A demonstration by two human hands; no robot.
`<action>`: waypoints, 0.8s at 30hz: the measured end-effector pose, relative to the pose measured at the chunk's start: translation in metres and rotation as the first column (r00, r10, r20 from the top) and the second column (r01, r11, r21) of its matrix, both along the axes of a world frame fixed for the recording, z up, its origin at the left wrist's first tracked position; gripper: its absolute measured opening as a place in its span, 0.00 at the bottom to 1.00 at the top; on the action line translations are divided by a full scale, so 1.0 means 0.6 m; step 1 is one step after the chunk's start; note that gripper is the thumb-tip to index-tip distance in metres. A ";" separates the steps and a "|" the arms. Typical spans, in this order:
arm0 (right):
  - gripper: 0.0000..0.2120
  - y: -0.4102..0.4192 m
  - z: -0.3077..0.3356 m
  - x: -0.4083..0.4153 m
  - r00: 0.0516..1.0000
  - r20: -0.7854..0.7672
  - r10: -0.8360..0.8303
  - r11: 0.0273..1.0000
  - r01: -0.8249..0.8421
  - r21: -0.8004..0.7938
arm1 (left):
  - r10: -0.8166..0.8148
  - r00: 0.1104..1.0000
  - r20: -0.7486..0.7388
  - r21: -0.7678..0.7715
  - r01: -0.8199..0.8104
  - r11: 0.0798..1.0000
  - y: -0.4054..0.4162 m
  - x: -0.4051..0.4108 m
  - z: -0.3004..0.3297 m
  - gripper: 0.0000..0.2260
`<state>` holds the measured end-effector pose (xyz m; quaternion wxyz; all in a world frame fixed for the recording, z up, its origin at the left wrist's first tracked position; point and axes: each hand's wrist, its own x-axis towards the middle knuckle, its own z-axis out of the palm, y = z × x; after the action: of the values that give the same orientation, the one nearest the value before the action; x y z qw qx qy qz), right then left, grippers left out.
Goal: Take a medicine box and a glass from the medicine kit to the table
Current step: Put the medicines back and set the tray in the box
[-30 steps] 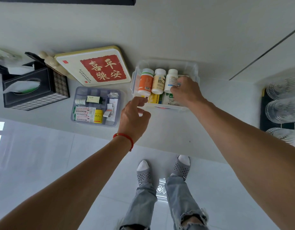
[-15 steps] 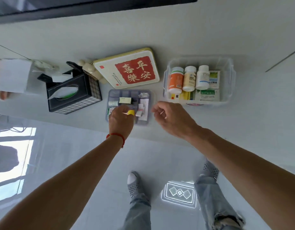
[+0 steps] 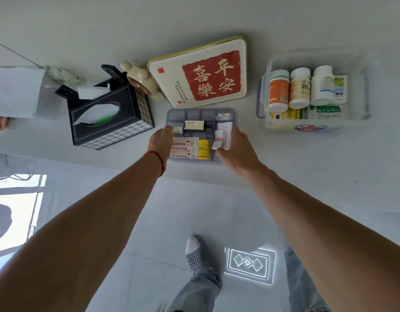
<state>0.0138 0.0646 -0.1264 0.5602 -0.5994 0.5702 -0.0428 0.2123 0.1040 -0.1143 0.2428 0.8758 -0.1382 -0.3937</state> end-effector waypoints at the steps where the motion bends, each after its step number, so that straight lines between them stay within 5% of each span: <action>1: 0.25 0.003 0.000 0.003 0.998 0.031 -0.046 0.999 0.045 0.018 | 0.054 0.998 -0.030 -0.028 -0.055 0.998 0.000 0.002 -0.002 0.13; 6: 0.14 0.007 0.021 0.000 0.968 0.170 -0.185 0.983 0.180 0.046 | 0.170 0.969 -0.182 -0.055 -0.183 0.982 0.012 0.016 0.012 0.14; 16: 0.09 -0.006 0.148 -0.076 0.956 0.243 -0.163 0.985 0.172 -0.015 | 0.058 0.992 -0.111 -0.256 -0.084 0.963 0.039 -0.008 0.190 0.11; 24: 0.06 -0.130 0.226 -0.247 0.967 0.055 -0.250 0.942 0.256 -0.219 | -0.064 0.959 -0.277 -0.334 -0.034 0.942 -0.075 -0.174 0.239 0.09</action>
<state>-0.1345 -0.0132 0.0090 0.4862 -0.5801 0.6264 -0.1863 0.1078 0.0592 0.0292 0.4023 0.7549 -0.1737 -0.4880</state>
